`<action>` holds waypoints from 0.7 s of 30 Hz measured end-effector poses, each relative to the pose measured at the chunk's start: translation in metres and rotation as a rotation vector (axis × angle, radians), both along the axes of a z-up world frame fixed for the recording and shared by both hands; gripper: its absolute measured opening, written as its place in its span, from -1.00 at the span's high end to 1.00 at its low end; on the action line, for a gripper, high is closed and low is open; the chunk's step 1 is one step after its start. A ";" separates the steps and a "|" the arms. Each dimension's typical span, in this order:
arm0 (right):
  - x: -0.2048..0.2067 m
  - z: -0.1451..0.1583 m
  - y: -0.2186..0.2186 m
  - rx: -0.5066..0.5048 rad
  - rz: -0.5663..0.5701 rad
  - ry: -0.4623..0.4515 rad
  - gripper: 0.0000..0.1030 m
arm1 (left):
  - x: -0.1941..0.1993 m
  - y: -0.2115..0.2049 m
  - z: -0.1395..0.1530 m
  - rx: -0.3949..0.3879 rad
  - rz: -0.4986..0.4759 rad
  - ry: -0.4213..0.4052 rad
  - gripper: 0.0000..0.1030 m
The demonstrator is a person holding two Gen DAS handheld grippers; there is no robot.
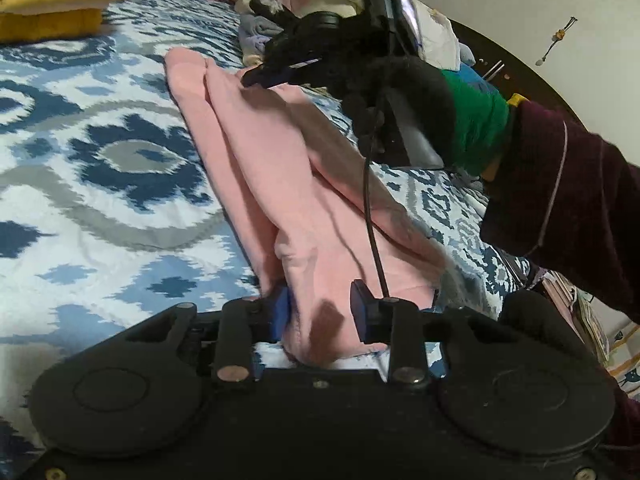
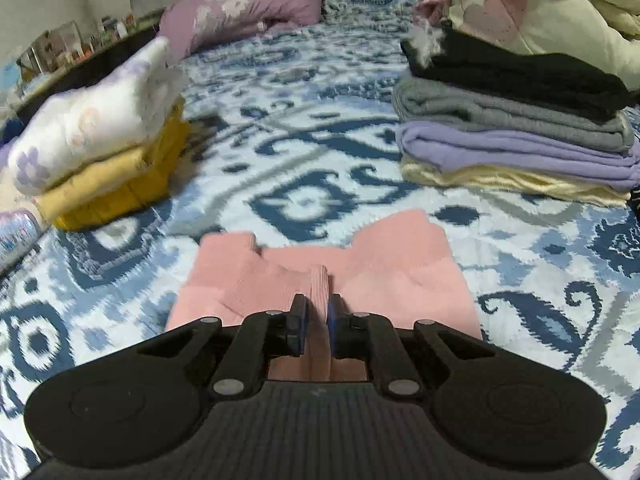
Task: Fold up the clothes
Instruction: 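Lay the folded side down and open the left gripper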
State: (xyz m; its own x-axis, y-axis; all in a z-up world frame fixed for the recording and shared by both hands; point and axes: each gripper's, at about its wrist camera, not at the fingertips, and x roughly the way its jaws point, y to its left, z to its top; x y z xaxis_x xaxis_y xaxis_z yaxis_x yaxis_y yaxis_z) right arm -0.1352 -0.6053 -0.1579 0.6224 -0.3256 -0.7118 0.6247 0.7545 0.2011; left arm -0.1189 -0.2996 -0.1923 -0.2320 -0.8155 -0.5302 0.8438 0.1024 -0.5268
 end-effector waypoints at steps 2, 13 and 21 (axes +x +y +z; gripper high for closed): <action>-0.011 0.011 0.003 0.000 0.003 -0.073 0.69 | 0.004 0.003 0.002 -0.018 0.026 0.007 0.39; -0.096 0.036 0.059 0.052 0.127 -0.234 0.69 | 0.049 -0.017 0.018 -0.068 0.199 0.062 0.39; -0.101 0.002 0.142 -0.081 0.320 -0.177 0.70 | 0.077 -0.062 0.034 -0.071 0.270 0.041 0.39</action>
State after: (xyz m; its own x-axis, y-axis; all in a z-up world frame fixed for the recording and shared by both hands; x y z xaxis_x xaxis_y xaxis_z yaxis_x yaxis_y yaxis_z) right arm -0.2364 -0.4633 -0.1563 0.8126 -0.1458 -0.5643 0.3160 0.9237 0.2164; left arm -0.0420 -0.3620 -0.1580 -0.0209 -0.8854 -0.4643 0.7689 0.2826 -0.5735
